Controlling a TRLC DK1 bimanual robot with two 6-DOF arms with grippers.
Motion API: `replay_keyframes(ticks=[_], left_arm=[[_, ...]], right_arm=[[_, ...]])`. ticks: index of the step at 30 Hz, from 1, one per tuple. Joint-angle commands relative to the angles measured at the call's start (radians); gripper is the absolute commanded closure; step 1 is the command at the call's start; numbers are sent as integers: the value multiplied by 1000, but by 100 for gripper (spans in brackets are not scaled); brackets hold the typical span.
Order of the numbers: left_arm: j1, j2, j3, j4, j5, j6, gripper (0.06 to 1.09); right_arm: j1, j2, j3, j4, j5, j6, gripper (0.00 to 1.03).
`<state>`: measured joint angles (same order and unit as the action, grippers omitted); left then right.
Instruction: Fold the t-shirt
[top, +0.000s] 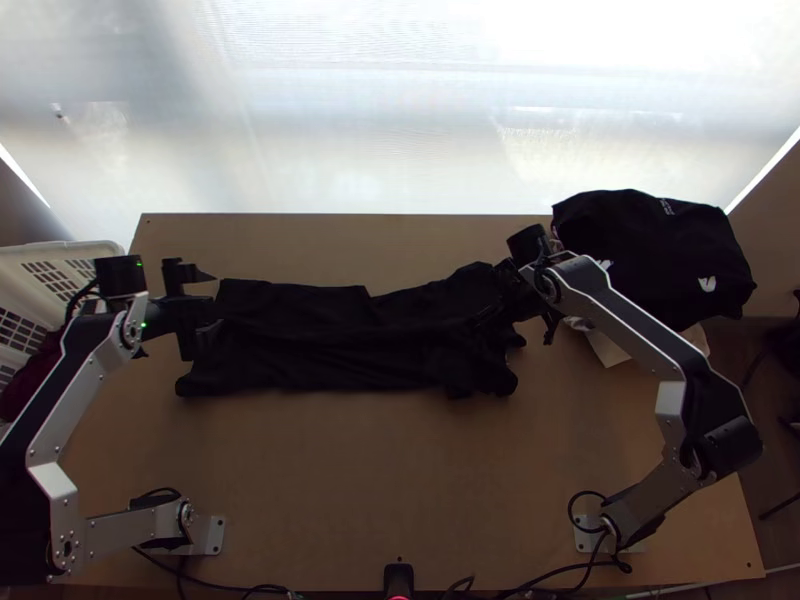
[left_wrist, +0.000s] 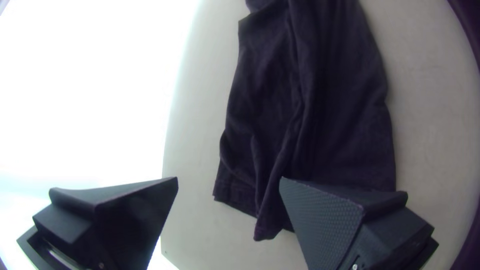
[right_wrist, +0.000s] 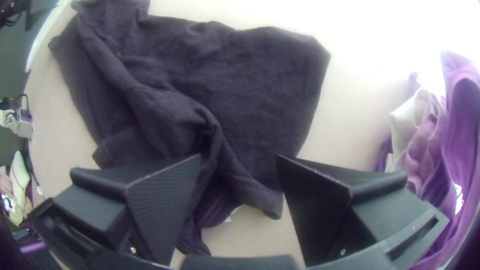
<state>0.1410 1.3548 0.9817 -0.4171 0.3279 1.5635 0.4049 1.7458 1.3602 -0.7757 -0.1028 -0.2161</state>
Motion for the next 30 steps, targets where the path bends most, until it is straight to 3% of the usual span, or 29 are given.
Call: replay_keyframes(ticks=[1,6,9,16,18,20,22,24,26,30], left_arm=[[98,-68,-2,-98,49,12,10],[88,-125,-54,-201,53,10,10],[54,-126,-34,-255,54,-109,11],[-9,-108,-9,-396,56,-404,15],[-12,-83,11,-460,56,-442,28],[-17,-37,37,-517,72,-474,49],[-15,33,72,-549,83,-542,78],[-7,113,104,-585,109,-571,95],[0,195,138,-606,126,-609,104],[20,297,183,-674,186,-625,105]], right_arm=[[6,-75,-16,-28,8,12,28],[104,-108,-13,-30,31,34,28],[170,-108,-4,-20,86,32,30],[273,-95,-24,53,97,-3,90],[295,-85,-26,70,95,-23,100],[315,-71,-26,79,95,-25,100],[328,-57,-24,85,95,-28,100],[341,-40,-26,95,95,-28,100],[350,-23,-27,105,95,-29,100],[370,4,-35,124,95,-35,100]])
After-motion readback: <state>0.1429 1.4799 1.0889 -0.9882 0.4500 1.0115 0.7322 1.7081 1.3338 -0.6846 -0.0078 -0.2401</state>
